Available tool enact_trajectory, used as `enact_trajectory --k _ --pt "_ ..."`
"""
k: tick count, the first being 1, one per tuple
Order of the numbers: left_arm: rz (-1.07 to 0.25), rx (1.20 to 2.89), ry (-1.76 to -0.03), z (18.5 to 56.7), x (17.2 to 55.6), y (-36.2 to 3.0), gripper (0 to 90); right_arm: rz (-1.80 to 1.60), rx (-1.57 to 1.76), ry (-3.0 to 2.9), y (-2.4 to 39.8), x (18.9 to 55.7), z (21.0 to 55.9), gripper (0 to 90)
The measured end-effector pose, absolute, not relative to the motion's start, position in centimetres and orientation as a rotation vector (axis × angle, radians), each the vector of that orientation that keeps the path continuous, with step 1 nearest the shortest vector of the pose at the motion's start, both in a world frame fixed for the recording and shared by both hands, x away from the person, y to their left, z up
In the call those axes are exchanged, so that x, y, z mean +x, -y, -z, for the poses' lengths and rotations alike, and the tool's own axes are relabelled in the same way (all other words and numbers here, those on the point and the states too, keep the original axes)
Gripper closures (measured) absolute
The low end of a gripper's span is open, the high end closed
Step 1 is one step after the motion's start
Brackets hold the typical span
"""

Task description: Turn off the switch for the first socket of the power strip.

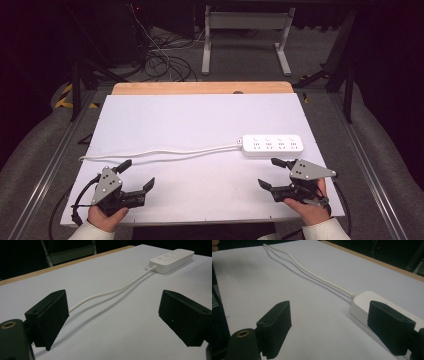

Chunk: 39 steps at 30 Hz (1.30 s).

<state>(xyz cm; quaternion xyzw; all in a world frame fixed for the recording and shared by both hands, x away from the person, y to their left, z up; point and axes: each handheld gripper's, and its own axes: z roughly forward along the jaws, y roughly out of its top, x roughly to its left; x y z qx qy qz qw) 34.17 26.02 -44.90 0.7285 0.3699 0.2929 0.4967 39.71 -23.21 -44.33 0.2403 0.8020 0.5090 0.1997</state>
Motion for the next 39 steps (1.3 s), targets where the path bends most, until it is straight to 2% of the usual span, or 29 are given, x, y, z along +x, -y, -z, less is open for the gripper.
enact_trajectory --k 18,24,30,39 --pt "-0.741 1.770 -0.889 44.8 34.0 -26.0 9.6 -1.417 0.648 -2.255 23.0 39.6 44.0 24.1" --pt "-0.745 1.770 -0.891 44.8 34.0 -26.0 9.6 -1.408 0.636 -2.270 22.8 39.5 43.7 28.3" --pt "-0.748 1.778 -0.891 44.8 34.0 -25.9 9.6 -1.375 0.645 -2.302 22.6 39.8 43.1 37.7" --pt "-0.753 1.777 -0.893 44.8 33.9 -25.9 9.6 -1.372 0.644 -2.317 22.5 40.4 41.9 42.0"
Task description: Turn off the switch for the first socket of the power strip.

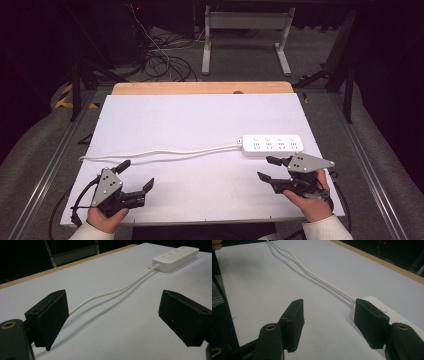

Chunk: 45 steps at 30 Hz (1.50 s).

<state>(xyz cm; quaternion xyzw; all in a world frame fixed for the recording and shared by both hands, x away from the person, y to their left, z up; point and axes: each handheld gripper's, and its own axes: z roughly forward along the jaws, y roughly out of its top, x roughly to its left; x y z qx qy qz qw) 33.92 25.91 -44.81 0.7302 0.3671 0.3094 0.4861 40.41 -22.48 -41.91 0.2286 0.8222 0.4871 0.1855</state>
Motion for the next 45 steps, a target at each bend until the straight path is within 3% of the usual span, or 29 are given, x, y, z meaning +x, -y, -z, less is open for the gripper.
enact_trajectory --k 23,28,36,45 --pt "-0.752 1.776 -0.899 44.8 33.9 -25.9 9.6 -1.353 0.633 -2.327 22.0 42.8 39.3 44.7" --pt "-0.752 1.777 -0.898 44.8 33.9 -25.9 9.6 -1.423 0.645 -2.354 22.2 43.5 39.4 69.5" --pt "-0.755 1.777 -0.899 44.8 33.9 -25.9 9.6 -1.361 0.680 -2.381 21.8 44.9 38.0 86.6" --pt "-0.754 1.781 -0.894 44.8 34.0 -25.9 9.6 -1.297 0.766 -2.440 21.2 46.4 37.2 90.0"
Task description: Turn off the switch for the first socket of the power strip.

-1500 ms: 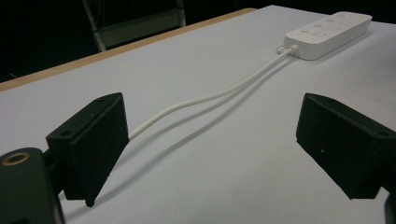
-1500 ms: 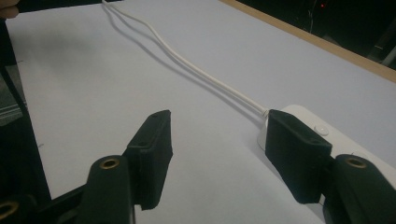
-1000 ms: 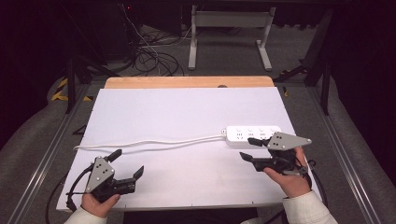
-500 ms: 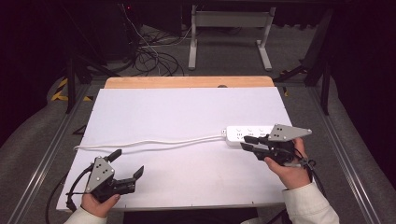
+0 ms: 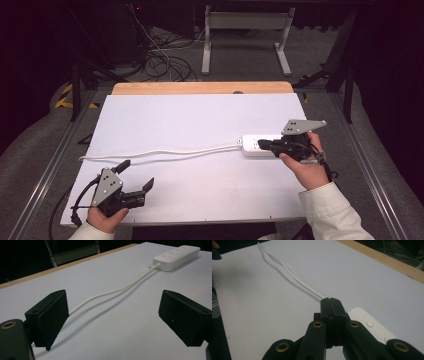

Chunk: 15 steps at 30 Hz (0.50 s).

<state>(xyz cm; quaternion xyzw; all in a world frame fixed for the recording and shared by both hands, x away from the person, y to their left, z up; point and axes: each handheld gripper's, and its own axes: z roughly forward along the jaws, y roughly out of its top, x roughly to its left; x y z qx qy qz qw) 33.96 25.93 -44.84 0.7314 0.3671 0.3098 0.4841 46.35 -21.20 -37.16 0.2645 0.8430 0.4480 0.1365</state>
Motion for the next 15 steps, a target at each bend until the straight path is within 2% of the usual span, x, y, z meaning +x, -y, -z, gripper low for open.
enact_trajectory --k 15 --pt "-0.761 1.786 -0.897 44.8 34.0 -26.0 9.6 -1.132 0.885 -2.510 20.4 50.2 36.8 90.0"
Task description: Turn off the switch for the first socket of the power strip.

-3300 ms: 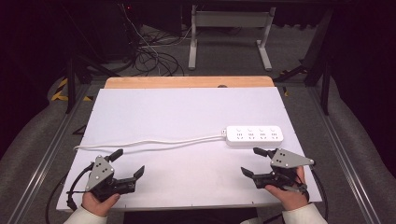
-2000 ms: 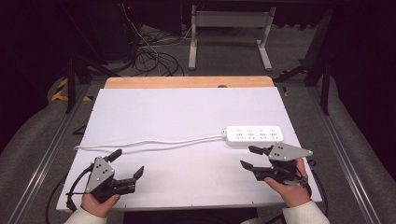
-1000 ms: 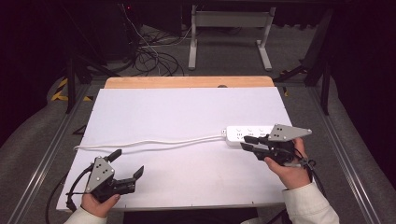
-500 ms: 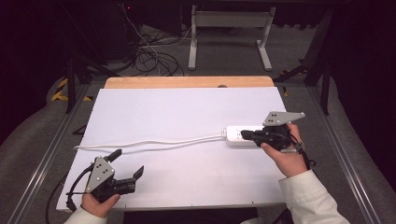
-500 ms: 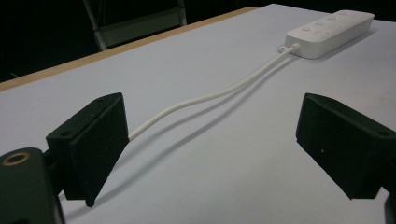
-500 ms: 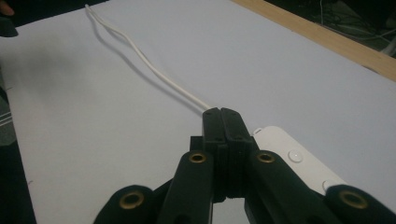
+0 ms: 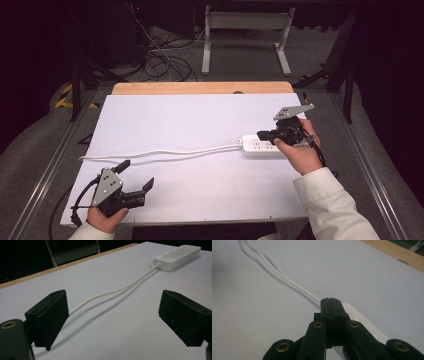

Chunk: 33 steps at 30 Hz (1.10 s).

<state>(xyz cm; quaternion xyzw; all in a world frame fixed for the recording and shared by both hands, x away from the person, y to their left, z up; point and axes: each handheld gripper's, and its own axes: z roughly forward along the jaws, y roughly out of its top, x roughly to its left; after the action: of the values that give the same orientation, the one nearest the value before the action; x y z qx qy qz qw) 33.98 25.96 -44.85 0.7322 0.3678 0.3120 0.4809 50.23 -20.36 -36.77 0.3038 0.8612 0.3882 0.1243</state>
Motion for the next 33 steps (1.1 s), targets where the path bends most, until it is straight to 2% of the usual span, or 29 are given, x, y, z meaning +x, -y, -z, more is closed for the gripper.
enact_trajectory --k 20,33 --pt "-0.755 1.786 -0.902 44.9 34.0 -25.9 9.6 -0.937 1.052 -2.543 19.0 55.2 39.8 90.0" --pt "-0.756 1.788 -0.906 44.9 34.1 -26.0 9.6 -0.815 1.119 -2.568 18.7 56.9 41.6 90.0"
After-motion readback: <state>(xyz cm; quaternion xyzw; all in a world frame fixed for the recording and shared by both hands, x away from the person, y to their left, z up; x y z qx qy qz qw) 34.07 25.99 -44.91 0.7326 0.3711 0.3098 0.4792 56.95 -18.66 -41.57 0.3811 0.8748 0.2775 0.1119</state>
